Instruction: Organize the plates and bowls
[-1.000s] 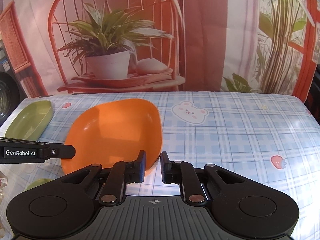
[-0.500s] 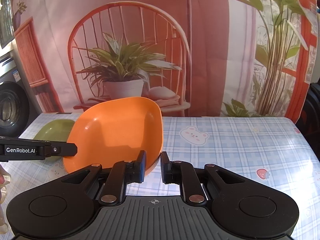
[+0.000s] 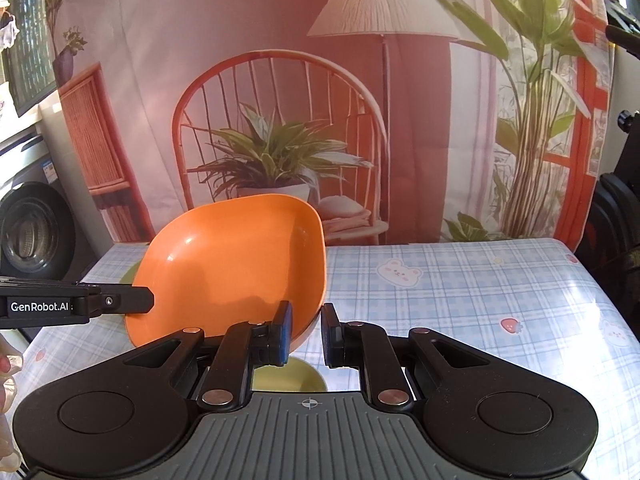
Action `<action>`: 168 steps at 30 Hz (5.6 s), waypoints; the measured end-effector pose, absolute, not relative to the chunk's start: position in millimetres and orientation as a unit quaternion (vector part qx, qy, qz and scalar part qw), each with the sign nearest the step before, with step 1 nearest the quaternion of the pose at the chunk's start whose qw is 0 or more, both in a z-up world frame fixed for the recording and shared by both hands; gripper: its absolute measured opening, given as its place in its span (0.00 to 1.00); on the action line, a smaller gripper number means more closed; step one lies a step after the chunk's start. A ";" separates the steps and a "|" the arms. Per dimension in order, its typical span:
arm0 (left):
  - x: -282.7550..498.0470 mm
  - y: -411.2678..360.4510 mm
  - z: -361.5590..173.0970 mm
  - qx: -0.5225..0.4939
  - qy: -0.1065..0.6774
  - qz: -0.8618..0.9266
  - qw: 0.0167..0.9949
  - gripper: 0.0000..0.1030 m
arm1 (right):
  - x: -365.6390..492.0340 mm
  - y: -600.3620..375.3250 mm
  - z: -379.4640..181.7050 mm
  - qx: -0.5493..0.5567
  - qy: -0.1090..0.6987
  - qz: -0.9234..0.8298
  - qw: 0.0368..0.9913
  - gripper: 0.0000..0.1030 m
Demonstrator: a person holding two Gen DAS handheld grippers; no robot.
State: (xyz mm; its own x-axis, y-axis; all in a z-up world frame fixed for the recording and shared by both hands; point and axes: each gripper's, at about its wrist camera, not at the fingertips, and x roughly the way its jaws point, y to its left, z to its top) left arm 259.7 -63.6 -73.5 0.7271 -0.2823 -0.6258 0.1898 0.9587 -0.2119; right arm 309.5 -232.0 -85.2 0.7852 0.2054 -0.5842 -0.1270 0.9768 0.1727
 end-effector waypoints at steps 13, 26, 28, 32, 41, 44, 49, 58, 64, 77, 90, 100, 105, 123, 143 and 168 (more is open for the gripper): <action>219.7 -57.5 -74.2 -0.077 0.336 -0.132 0.929 0.13 | 267.8 -227.6 -91.6 0.097 0.319 0.078 0.939 0.13; 228.0 -60.0 -107.4 -0.067 0.369 -0.131 0.918 0.12 | 264.3 -227.9 -128.6 0.117 0.353 0.066 0.926 0.13; 229.9 -58.1 -111.9 -0.068 0.374 -0.132 0.915 0.13 | 264.5 -227.2 -132.6 0.115 0.359 0.066 0.924 0.13; 230.8 -58.5 -120.2 -0.068 0.386 -0.131 0.911 0.12 | 264.8 -226.5 -140.6 0.112 0.371 0.064 0.920 0.13; 229.3 -58.3 -136.0 -0.068 0.403 -0.125 0.904 0.12 | 267.2 -223.6 -152.9 0.107 0.391 0.064 0.912 0.13; 229.6 -59.9 -137.8 -0.060 0.404 -0.125 0.904 0.12 | 270.3 -222.0 -156.2 0.099 0.397 0.064 0.910 0.13; 231.6 -63.5 -142.7 -0.043 0.408 -0.119 0.904 0.13 | 272.7 -220.1 -160.5 0.098 0.403 0.066 0.907 0.13; 233.2 -68.8 -147.2 -0.021 0.405 -0.119 0.906 0.13 | 277.8 -222.2 -165.5 0.094 0.411 0.064 0.904 0.13; 233.0 -71.9 -151.1 -0.010 0.408 -0.118 0.906 0.13 | 280.1 -222.5 -168.9 0.095 0.417 0.064 0.902 0.13; 228.7 -66.6 -150.6 -0.015 0.406 -0.117 0.906 0.13 | 279.2 -225.2 -172.4 0.100 0.424 0.058 0.898 0.13; 221.2 -62.9 -161.9 -0.021 0.410 -0.092 0.907 0.14 | 280.0 -225.8 -175.3 0.099 0.429 0.054 0.896 0.13; 216.8 -28.6 -122.2 -0.064 0.367 -0.098 0.923 0.14 | 276.2 -223.0 -145.2 0.119 0.406 0.062 0.904 0.13; 217.5 9.0 -94.1 -0.061 0.346 -0.083 0.932 0.14 | 278.3 -203.3 -120.0 0.120 0.390 0.084 0.909 0.13; 299.6 139.1 -75.5 -0.088 0.320 -0.003 0.943 0.32 | 363.8 -90.6 -102.4 0.104 0.369 0.141 0.913 0.14; 387.1 131.5 -166.2 -0.112 0.372 -0.016 0.921 0.32 | 481.4 -26.4 -185.9 0.072 0.421 0.107 0.898 0.19; 348.8 132.1 -160.7 -0.092 0.396 0.005 0.913 0.06 | 448.3 -19.5 -193.8 0.093 0.446 0.120 0.882 0.11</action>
